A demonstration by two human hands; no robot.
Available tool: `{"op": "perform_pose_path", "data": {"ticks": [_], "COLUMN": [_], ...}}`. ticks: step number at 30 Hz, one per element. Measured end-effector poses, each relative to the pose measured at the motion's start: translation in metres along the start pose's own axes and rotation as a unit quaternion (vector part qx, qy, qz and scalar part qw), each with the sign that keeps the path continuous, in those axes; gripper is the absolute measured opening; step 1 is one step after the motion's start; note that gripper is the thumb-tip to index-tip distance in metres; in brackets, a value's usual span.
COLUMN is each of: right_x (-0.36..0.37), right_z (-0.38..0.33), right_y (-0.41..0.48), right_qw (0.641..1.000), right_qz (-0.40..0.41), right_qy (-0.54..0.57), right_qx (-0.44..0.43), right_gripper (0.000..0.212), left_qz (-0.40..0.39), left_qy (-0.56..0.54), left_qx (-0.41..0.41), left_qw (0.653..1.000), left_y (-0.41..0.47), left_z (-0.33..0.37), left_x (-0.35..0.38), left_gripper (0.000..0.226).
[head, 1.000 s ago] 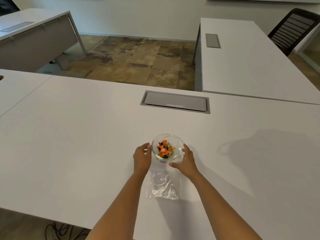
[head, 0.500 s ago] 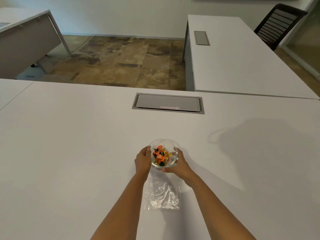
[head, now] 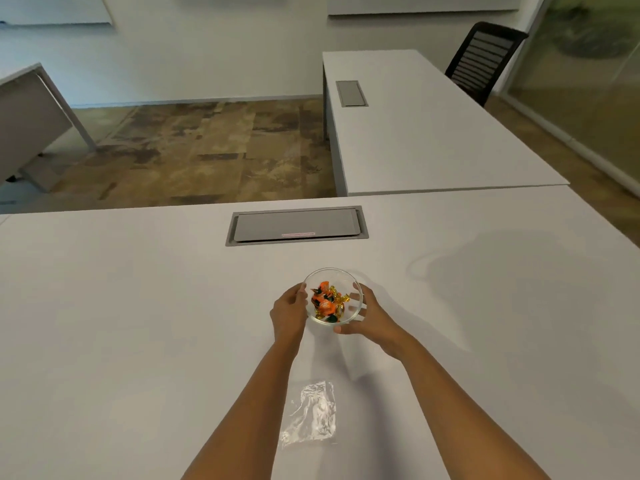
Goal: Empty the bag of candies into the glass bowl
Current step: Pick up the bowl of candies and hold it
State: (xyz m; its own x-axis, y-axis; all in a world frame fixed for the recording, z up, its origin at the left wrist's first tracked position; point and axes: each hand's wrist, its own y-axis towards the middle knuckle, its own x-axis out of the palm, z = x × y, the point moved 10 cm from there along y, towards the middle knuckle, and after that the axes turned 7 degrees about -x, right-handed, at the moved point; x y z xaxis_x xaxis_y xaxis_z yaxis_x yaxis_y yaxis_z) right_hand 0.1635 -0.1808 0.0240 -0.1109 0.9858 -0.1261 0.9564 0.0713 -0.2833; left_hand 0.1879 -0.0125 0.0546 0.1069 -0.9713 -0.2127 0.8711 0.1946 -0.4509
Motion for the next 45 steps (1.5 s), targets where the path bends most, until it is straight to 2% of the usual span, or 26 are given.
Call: {"op": "perform_pose_path", "data": {"ticks": [10,21,32,45], "right_x": [-0.148,-0.268,-0.317,-0.337], "right_z": [-0.016,0.011,0.048,0.069], "right_y": [-0.014,-0.009,0.022,0.039], "right_qw": [0.999,0.998,0.996,0.993], "right_qz": [0.043,0.047,0.023,-0.014], "right_qy": [-0.007,-0.035,-0.040,-0.054], "right_qx": [-0.004,0.039,0.081,0.105], "right_gripper": [0.101,0.099,0.103,0.104], "left_qz": [-0.077,-0.124,-0.134,-0.132], "left_qy": [0.003,0.010,0.010,0.001], "left_qx": [0.041,0.009,-0.019,-0.039], "left_qw": [0.996,0.992,0.991,0.990], "left_y": [-0.023,-0.021,0.001,0.016], "left_z": [0.059,0.062,0.047,0.029], "left_x": [0.135,0.261,0.322,0.344], "left_gripper": [0.033,0.033,0.033,0.034]}}
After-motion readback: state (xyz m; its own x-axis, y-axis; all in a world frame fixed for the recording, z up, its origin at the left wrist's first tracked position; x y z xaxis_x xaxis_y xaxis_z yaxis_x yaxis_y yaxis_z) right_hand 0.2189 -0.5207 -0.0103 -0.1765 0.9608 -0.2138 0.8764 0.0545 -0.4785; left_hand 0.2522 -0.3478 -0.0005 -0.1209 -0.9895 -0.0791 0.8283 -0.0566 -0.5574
